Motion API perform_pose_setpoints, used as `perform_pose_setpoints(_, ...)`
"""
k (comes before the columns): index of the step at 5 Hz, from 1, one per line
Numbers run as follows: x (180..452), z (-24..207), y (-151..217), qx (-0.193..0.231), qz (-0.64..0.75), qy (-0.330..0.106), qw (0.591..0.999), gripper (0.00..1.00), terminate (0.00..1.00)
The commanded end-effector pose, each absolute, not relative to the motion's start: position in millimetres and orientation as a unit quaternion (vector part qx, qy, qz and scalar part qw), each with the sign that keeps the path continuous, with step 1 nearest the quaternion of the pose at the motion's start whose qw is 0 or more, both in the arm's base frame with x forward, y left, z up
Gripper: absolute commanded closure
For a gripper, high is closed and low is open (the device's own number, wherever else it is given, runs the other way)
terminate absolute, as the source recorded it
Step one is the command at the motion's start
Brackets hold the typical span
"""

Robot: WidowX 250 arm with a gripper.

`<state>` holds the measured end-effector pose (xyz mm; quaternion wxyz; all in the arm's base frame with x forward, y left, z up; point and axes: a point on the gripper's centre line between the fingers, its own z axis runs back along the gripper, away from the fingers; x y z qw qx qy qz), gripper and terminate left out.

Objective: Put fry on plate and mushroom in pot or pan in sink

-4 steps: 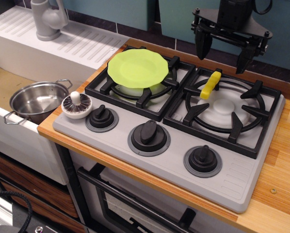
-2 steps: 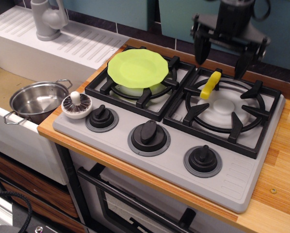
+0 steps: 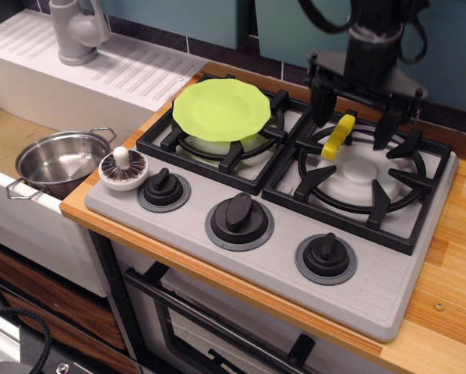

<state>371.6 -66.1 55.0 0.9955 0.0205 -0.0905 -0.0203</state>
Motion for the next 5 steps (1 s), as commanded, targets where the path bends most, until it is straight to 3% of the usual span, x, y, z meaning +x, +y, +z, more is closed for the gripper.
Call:
perform_pose_setpoints(1, 381.4, 55.6, -64.9, 0.009, -0.022, -0.128, 0.991, 0.00, 0.00)
perform_pose_setpoints(2, 382.1, 49.3, -66.9, 0.006, -0.018, -0.133, 0.991, 0.00, 0.00)
perform_pose_setpoints(3, 381.7, 49.2, -70.8, 0.013, -0.014, -0.126, 0.992, 1.00, 0.00)
perform_pose_setpoints(5, 379.7, 65.5, -76.5, 0.020, -0.007, -0.107, 0.994, 1.00, 0.00)
